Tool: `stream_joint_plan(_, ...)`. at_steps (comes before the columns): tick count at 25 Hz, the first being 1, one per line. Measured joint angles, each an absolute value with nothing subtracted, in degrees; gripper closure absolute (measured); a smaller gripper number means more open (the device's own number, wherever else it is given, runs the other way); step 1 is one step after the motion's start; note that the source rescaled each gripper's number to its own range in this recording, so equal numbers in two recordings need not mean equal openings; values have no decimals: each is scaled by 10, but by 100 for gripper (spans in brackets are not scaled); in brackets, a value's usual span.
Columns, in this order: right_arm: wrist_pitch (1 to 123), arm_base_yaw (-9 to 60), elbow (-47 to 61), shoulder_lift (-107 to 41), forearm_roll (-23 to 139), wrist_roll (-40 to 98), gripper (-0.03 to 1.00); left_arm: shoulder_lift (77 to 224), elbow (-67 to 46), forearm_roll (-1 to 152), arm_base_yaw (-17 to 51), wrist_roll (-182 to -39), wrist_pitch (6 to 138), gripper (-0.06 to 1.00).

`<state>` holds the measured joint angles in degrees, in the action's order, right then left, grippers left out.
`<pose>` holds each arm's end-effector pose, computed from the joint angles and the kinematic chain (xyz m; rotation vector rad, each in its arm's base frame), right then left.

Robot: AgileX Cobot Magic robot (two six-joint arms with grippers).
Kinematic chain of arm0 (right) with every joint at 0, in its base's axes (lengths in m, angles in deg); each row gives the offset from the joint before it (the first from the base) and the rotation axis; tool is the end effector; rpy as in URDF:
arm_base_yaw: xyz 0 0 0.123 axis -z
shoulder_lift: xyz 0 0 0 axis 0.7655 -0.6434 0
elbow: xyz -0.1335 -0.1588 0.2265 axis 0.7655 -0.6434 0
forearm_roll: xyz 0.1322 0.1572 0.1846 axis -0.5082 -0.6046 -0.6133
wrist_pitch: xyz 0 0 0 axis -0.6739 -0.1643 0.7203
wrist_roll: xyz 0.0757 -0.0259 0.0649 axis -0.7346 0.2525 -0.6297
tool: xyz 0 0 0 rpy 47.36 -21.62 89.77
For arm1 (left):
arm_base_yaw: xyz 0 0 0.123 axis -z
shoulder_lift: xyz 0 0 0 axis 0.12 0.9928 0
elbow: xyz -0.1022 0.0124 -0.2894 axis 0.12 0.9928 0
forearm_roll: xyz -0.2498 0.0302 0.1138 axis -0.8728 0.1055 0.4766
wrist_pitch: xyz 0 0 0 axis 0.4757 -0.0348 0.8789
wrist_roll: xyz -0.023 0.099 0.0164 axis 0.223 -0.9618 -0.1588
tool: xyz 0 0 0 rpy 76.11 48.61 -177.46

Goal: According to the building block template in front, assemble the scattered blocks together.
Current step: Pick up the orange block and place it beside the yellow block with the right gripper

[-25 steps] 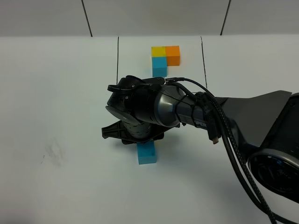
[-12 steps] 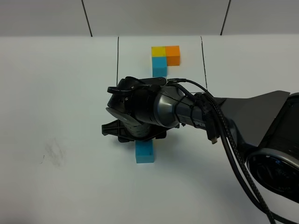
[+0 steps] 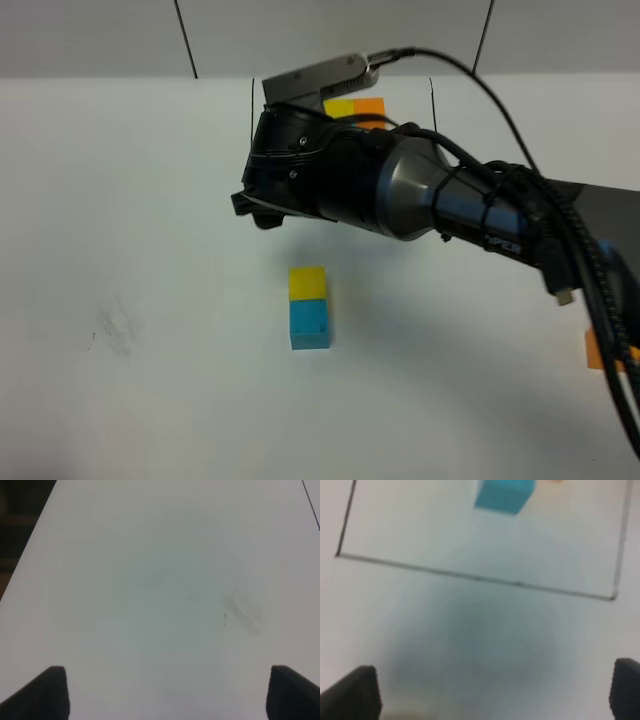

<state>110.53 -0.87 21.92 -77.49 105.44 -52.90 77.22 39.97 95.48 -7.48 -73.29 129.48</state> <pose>0.3440 0.3339 0.2289 -0.1951 2.4747 -0.2102 0.0025 0.0108 0.2850 -0.0754 2.0361 0.1119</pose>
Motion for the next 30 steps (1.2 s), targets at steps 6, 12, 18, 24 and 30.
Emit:
stream_joint_plan(6,1201,43,219,-651,1122,-489,8,772,400,954,-75,-733,1295,26)
stream_joint_plan(12,1215,150,219,-518,1106,-284,8,772,400,954,-75,-733,1295,26)
stream_joint_plan(18,1220,308,219,-418,976,-83,9,772,400,954,-75,-733,1295,26)
stream_joint_plan(24,1223,466,188,-353,854,31,9,772,400,954,-75,-733,1295,26)
stream_joint_plan(30,1226,517,48,-340,798,58,9,772,400,954,-75,-733,1295,26)
